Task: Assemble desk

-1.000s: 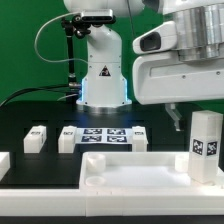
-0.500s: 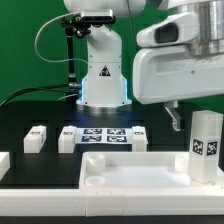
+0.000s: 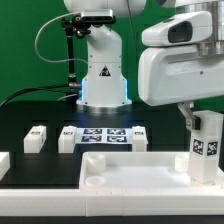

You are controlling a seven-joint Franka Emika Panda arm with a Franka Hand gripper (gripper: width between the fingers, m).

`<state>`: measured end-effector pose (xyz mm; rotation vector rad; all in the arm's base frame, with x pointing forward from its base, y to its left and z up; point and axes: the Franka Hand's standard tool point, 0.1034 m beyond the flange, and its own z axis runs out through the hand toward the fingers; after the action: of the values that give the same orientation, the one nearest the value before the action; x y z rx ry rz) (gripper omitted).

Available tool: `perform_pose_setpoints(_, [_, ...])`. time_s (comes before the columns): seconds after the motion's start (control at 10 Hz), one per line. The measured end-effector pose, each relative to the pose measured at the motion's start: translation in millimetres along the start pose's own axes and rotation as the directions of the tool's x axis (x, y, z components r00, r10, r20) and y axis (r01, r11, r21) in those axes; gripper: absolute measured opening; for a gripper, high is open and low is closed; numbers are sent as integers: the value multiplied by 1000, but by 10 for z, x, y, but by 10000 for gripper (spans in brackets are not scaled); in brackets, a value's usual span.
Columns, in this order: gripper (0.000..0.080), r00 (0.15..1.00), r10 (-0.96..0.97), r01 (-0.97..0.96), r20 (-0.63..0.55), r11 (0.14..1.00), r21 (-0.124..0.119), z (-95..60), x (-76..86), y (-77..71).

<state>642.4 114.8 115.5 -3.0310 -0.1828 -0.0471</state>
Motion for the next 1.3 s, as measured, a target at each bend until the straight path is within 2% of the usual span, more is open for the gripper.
perform_pose_setpoints(0.1, [297, 998, 70, -70, 0, 998, -3, 1, -1, 33])
perform_pose_setpoints(0.3, [297, 978, 209, -209, -1, 978, -3, 1, 0, 41])
perform_pose_setpoints(0.4, [297, 922, 388, -388, -3, 922, -3, 5, 1, 43])
perform_pose_setpoints(0.6, [297, 643, 765, -766, 30, 642, 31, 17, -4, 72])
perform_pose_setpoints(0.7, [297, 533, 844, -846, 63, 531, 54, 15, 3, 121])
perform_pose_setpoints(0.8, [297, 439, 895, -898, 80, 436, 57, 12, 7, 133])
perform_pose_setpoints(0.9, [297, 343, 935, -939, 87, 340, 49, 12, 7, 122])
perform_pose_setpoints(1.1, [297, 360, 929, -933, 86, 357, 50, 13, 6, 119])
perform_pose_setpoints(1.2, [370, 459, 885, -888, 77, 456, 54, 14, 2, 110])
perform_pose_setpoints(1.3, [509, 582, 810, -813, 67, 579, 60, 16, -2, 80])
